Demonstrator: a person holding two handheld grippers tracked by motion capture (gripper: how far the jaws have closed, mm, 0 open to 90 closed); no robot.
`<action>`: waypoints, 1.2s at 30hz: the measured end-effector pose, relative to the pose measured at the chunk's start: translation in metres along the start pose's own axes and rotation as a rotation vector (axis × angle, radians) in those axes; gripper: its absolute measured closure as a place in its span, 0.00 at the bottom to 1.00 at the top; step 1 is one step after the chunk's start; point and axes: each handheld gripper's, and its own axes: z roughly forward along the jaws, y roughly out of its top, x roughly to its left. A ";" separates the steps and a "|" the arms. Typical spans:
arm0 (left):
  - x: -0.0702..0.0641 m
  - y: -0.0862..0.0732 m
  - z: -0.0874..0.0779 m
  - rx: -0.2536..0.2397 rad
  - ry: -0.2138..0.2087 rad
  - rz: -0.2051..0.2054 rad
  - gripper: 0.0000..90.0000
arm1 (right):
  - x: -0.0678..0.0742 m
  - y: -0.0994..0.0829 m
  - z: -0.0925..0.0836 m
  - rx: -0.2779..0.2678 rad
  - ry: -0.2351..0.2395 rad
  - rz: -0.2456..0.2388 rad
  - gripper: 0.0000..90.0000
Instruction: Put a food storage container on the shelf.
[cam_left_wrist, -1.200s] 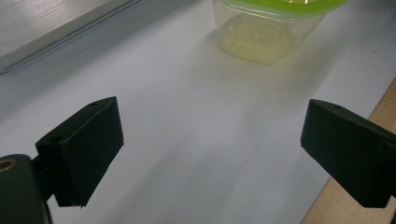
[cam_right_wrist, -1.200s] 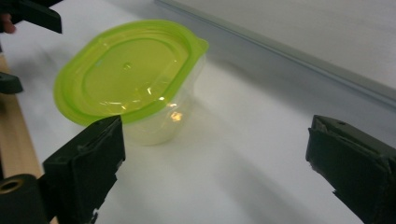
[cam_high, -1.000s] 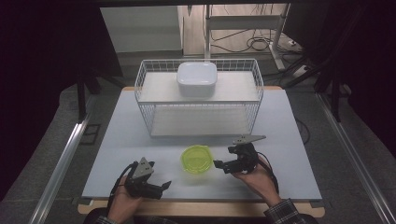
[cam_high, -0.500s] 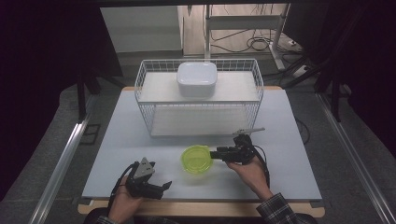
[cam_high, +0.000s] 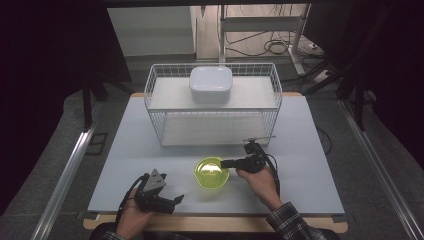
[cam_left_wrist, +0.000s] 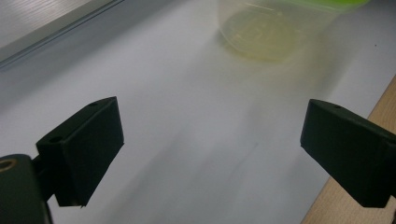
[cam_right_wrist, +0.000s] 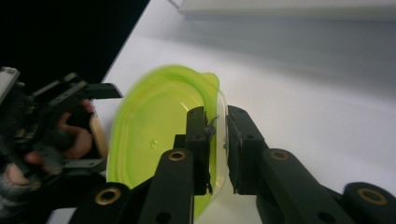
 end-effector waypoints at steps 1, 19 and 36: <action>0.000 0.000 0.000 0.000 0.000 0.000 0.06 | 0.000 0.000 0.000 0.006 0.009 0.014 0.90; 0.000 0.000 -0.001 -0.003 0.009 0.002 0.06 | 0.006 0.004 -0.014 -0.045 0.054 0.015 0.91; 0.000 0.000 -0.001 -0.008 0.010 -0.001 0.06 | 0.035 0.032 -0.057 -0.178 0.131 -0.008 0.91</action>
